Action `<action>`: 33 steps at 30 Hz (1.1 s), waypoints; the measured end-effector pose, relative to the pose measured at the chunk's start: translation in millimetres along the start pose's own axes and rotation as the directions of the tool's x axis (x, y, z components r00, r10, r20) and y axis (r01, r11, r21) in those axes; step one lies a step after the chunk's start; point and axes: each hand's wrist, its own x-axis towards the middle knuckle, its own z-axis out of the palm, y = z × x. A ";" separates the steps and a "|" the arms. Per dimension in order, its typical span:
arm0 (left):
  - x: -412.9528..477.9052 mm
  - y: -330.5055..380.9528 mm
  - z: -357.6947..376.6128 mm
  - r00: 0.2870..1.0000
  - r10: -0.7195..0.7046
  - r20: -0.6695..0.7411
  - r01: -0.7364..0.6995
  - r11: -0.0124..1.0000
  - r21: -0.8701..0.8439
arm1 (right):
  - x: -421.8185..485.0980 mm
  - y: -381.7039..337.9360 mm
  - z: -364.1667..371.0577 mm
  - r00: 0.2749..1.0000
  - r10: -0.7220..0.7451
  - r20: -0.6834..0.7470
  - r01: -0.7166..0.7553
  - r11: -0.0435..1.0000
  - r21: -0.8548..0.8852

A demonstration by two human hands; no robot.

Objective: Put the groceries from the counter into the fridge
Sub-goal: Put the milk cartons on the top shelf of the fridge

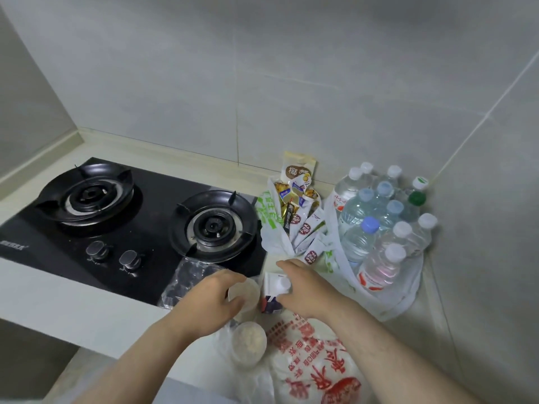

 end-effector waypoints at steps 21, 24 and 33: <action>-5.4 0.9 5.8 0.998 -0.061 -0.006 0.061 0.998 -0.027 | -2.4 17.7 6.1 0.997 -0.019 -0.079 0.031 0.987 0.156; -4.8 1.2 9.6 0.998 -0.064 -0.005 0.064 0.997 -0.037 | -9.7 20.4 0.9 0.996 -0.008 -0.085 0.022 0.986 0.166; -9.0 19.5 15.8 0.999 -0.013 -0.043 0.007 0.991 -0.133 | -41.7 7.0 -31.3 0.986 -0.054 -0.156 0.094 0.961 0.258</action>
